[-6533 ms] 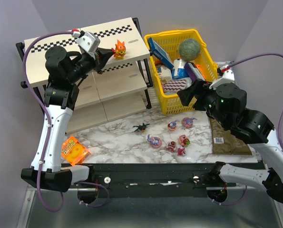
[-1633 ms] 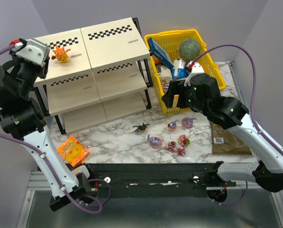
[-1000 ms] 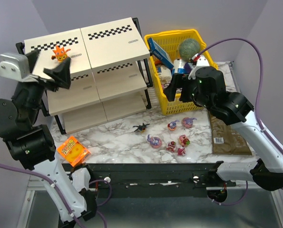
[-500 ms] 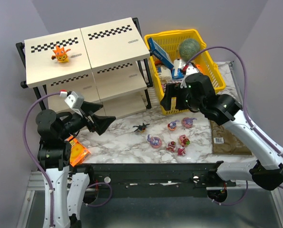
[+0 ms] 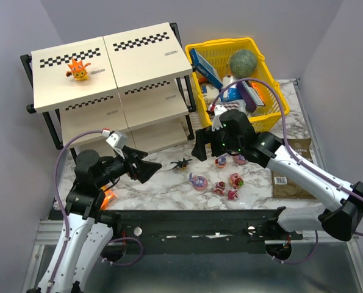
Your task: Place and organize the plastic toys onto the shelf
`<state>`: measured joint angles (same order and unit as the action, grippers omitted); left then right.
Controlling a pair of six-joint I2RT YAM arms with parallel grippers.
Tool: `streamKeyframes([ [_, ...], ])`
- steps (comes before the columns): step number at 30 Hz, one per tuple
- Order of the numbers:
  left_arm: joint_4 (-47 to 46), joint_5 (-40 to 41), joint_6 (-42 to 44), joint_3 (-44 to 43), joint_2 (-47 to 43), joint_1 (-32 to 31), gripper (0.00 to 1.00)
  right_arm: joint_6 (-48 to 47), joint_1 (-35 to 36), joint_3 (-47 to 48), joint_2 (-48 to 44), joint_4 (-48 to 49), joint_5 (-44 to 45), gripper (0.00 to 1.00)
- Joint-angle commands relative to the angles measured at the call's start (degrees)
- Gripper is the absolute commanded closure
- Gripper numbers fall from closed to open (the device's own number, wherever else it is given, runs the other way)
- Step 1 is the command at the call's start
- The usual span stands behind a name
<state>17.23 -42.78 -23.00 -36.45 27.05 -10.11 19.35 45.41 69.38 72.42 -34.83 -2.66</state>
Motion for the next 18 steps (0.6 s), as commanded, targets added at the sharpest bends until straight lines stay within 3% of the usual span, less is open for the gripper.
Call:
streamKeyframes([
  [1,-5.6,15.3,-1.4,1.2,1.8,-8.5,0.02,-1.5,2.0,-1.5,2.9,7.1,-1.2,0.01],
  [4,-6.3,23.0,-0.3,0.3,6.3,-17.0,0.04,-1.1,2.5,-1.9,5.2,8.7,-0.3,0.02],
  [9,-7.7,44.2,-0.5,-0.4,13.5,-30.0,0.08,-1.7,4.5,-5.6,8.8,14.2,2.3,0.08],
  [12,-9.2,50.8,-1.9,0.3,14.3,-33.0,0.07,-2.7,5.9,-7.9,10.1,17.3,6.2,0.09],
  [18,-10.0,55.3,-3.9,3.2,14.6,-33.6,0.08,-1.4,5.8,-8.7,14.6,21.1,7.7,0.11],
])
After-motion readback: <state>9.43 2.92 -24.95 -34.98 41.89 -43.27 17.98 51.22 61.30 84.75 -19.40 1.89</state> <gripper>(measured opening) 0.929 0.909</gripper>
